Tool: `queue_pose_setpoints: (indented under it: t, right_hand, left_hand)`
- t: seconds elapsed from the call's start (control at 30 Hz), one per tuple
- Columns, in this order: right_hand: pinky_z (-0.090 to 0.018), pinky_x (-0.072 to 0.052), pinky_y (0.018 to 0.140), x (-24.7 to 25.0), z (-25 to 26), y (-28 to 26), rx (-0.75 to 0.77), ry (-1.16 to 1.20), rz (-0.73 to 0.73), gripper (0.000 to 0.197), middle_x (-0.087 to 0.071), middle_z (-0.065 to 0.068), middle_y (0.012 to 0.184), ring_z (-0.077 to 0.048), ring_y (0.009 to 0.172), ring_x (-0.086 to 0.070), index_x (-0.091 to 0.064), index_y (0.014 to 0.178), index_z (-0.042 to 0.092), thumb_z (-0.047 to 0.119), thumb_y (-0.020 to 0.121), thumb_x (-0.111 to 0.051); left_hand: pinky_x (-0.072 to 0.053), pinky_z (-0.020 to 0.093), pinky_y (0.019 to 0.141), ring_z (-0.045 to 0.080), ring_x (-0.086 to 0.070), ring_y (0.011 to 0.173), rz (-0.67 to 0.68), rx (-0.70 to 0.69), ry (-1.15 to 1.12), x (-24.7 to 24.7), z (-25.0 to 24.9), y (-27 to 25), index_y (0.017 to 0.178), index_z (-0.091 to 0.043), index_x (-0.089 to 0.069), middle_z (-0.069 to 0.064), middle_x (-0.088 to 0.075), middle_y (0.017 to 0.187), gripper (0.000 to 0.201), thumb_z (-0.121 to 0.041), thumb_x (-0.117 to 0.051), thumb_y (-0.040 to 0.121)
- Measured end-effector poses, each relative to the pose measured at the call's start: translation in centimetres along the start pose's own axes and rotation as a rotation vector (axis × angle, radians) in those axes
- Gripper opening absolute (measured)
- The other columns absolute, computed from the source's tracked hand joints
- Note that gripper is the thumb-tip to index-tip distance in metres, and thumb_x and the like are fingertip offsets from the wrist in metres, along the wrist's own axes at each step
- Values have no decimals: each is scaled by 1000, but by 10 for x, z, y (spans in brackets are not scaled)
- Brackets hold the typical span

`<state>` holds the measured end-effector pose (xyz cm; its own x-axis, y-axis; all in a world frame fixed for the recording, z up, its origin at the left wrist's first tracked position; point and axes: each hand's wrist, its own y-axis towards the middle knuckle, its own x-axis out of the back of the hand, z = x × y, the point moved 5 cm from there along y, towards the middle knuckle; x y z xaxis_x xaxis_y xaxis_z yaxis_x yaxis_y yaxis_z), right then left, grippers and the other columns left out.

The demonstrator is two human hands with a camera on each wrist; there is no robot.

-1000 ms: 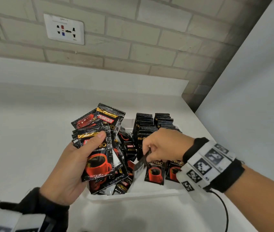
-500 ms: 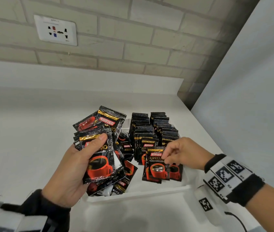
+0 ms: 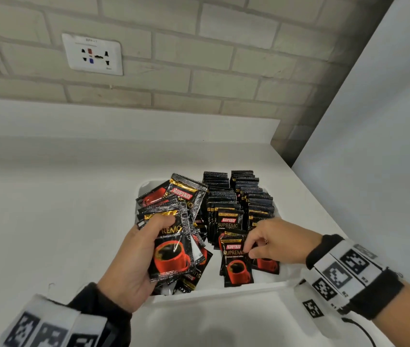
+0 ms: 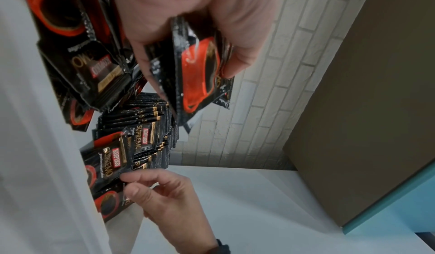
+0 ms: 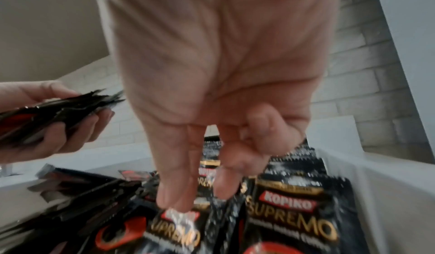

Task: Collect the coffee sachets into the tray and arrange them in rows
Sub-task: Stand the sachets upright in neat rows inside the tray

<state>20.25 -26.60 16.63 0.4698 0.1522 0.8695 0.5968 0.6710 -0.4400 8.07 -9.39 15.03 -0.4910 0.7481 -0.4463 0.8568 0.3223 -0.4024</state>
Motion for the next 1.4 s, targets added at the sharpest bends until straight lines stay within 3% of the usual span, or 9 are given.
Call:
queue_pose_setpoints:
  t: [0.17, 0.27, 0.4, 0.63, 0.77, 0.93, 1.07, 1.2, 1.4]
  right_hand:
    - [-11, -41, 60, 24, 21, -20, 64, 330, -329, 10, -56, 9, 70, 1, 61, -49, -66, 94, 29, 32, 87, -59]
    - [-12, -47, 61, 23, 45, -28, 119, 733, -419, 33, -59, 11, 88, -4, 69, -58, -53, 115, 34, 37, 83, -59]
    - [-40, -45, 100, 9, 59, -16, 175, 1153, -483, 62, -44, 10, 137, -5, 117, -53, -31, 128, 53, 60, 74, -60]
    - [-35, -33, 110, 9, 82, -17, 228, 1018, -447, 46, -48, 12, 134, -1, 123, -45, -41, 126, 43, 53, 82, -32]
    - [-7, -25, 104, 9, 81, -19, 232, 1027, -407, 46, -32, 25, 142, 22, 119, -29, -35, 122, 52, 57, 77, -28]
    - [-26, -46, 94, 5, 67, -25, 234, 1423, -476, 74, -35, 25, 137, 3, 121, -45, -26, 122, 60, 73, 59, -62]
    - [-22, -46, 96, -6, 86, -25, 305, 1382, -331, 74, -55, 21, 126, 4, 116, -51, -32, 131, 45, 42, 66, -69]
    - [-39, -26, 114, -20, 79, -19, 198, 1437, -278, 114, -21, 12, 153, -4, 138, -25, 1, 146, 36, 41, 57, -70]
    - [-29, -11, 117, -27, 77, -16, 158, 1266, -283, 98, 6, 14, 154, 3, 139, -1, 9, 147, 27, 23, 77, -59]
  left_hand:
    - [-51, 32, 54, 19, -62, 50, -1, 12, 20, -3, 7, 6, 97, -13, -56, 5, -67, 61, 15, -19, -56, 83]
    - [-54, 41, 72, 28, -67, 74, 45, -30, 73, -14, 8, 4, 101, -14, -59, 11, -72, 84, 19, -13, -57, 83]
    - [-52, 35, 76, 19, -69, 86, 144, -109, 224, -31, 9, -5, 103, -23, -60, 0, -74, 89, 23, -9, -58, 84]
    - [-53, 21, 63, 11, -70, 81, 205, -205, 316, -33, 8, -9, 106, -29, -55, -4, -73, 90, 34, -9, -64, 81]
    - [-53, 27, 69, 15, -71, 81, 182, -218, 297, -26, 9, -11, 104, -27, -58, -2, -74, 90, 41, -15, -72, 67]
    - [-54, 37, 79, 20, -70, 88, 124, -360, 271, -25, -11, -7, 104, -23, -61, 0, -73, 94, 48, -31, -72, 57]
    - [-53, 23, 75, 9, -68, 89, 229, -460, 418, -48, -13, -4, 111, -20, -57, -4, -72, 95, 44, -34, -67, 71]
    - [-48, 10, 68, -6, -61, 87, 271, -456, 602, -55, -5, -1, 101, -36, -45, -10, -65, 100, 31, -52, -54, 76]
    - [-41, 32, 91, 16, -47, 100, 113, -509, 1006, -36, -1, 15, 95, -25, -59, -1, -54, 99, 79, -88, -26, 62]
